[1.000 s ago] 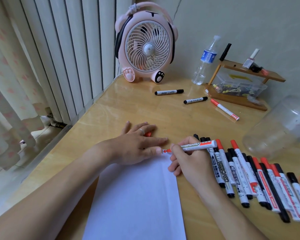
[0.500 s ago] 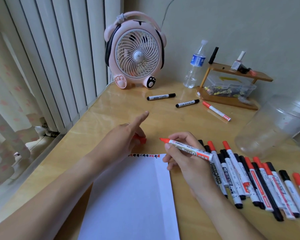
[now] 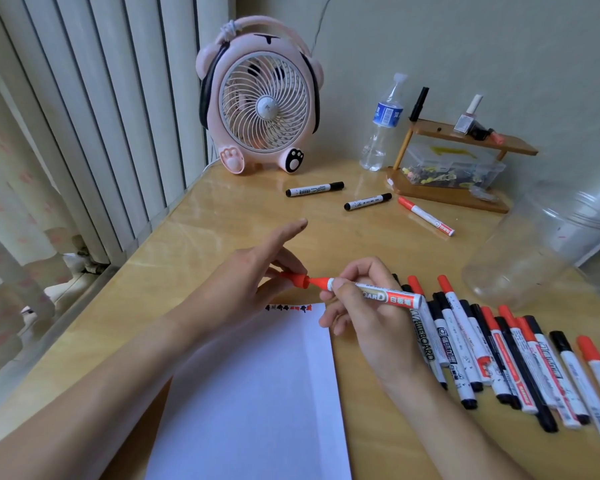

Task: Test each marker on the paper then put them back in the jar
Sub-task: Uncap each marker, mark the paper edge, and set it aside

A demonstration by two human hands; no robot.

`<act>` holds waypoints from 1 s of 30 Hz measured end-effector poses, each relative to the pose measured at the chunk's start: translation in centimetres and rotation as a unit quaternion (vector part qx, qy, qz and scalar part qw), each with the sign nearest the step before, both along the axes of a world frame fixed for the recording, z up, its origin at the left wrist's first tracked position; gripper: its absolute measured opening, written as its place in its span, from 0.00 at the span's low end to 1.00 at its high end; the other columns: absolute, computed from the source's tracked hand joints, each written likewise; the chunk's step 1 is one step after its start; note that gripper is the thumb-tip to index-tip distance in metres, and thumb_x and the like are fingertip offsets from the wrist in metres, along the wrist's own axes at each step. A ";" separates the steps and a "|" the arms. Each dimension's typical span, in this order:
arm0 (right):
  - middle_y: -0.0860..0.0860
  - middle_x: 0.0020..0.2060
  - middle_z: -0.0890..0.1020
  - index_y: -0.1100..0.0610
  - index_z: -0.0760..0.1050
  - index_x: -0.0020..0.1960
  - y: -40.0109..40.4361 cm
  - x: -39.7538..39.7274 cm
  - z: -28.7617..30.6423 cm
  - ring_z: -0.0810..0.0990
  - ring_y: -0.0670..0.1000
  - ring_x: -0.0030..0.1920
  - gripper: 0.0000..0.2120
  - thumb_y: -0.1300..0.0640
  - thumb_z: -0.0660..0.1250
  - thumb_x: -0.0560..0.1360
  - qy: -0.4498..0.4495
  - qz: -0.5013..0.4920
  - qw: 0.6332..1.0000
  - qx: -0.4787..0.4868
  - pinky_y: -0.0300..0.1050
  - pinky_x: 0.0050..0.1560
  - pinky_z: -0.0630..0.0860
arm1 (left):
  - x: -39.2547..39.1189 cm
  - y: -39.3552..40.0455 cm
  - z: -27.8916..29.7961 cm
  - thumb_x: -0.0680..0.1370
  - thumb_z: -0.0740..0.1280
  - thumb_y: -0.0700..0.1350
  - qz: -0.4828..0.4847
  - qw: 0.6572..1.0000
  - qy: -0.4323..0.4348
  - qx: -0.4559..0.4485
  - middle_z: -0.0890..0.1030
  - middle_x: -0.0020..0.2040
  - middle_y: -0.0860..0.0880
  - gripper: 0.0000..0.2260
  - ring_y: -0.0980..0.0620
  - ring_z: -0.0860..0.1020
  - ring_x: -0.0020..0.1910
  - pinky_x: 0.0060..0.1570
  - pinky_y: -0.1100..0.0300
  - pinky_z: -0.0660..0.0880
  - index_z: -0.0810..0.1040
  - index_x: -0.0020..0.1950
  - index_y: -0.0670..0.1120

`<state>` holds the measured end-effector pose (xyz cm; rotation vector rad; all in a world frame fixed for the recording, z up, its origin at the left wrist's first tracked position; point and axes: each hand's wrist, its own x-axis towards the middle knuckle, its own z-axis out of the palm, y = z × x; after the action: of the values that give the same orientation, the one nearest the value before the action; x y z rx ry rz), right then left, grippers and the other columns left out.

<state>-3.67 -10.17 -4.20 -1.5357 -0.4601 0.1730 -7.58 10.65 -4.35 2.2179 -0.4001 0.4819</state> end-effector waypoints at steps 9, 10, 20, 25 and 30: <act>0.48 0.30 0.76 0.57 0.79 0.49 -0.3 0.5 -0.1 0.74 0.50 0.30 0.03 0.60 0.73 0.79 -0.072 0.020 0.997 -0.033 0.43 0.34 0.70 | -0.3 -0.3 0.1 0.81 0.67 0.32 -0.035 0.999 -0.003 -0.021 0.83 0.55 0.54 0.28 0.50 0.82 0.57 0.59 0.55 0.79 0.65 0.79 0.48; 0.49 0.30 0.77 0.57 0.80 0.50 -0.3 0.5 0.0 0.75 0.51 0.30 0.02 0.62 0.73 0.79 -0.064 0.027 0.997 -0.028 0.41 0.34 0.70 | -0.2 -0.3 0.1 0.81 0.67 0.32 -0.034 0.999 -0.004 -0.023 0.83 0.55 0.54 0.26 0.50 0.82 0.57 0.59 0.55 0.79 0.68 0.77 0.47; 0.57 0.37 0.80 0.54 0.86 0.54 -0.7 1.0 0.7 0.77 0.54 0.32 0.18 0.51 0.59 0.76 0.065 0.060 0.996 0.019 0.43 0.32 0.67 | 0.6 0.2 -1.0 0.85 0.59 0.49 0.011 0.997 0.001 0.074 0.76 0.49 0.57 0.10 0.58 0.75 0.48 0.47 0.66 0.69 0.77 0.60 0.48; 0.54 0.35 0.82 0.56 0.83 0.48 -2.2 2.4 1.7 0.78 0.54 0.30 0.02 0.61 0.72 0.79 0.040 0.026 0.999 -0.012 0.40 0.28 0.69 | 0.6 0.6 -1.0 0.86 0.54 0.52 0.007 0.998 0.020 0.062 0.74 0.45 0.57 0.13 0.56 0.73 0.45 0.45 0.68 0.67 0.75 0.54 0.47; 0.47 0.39 0.81 0.48 0.81 0.49 -2.7 2.1 1.3 0.77 0.52 0.34 0.05 0.56 0.75 0.76 -0.251 0.020 0.938 -0.240 0.45 0.32 0.72 | 0.5 0.6 -1.0 0.85 0.54 0.57 -0.014 0.995 0.065 0.079 0.76 0.42 0.57 0.17 0.58 0.75 0.42 0.42 0.66 0.69 0.76 0.51 0.48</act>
<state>-1.57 -12.86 -2.89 -2.0595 -0.9033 -0.0914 -7.08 11.22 -5.35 2.3774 -0.4117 0.2978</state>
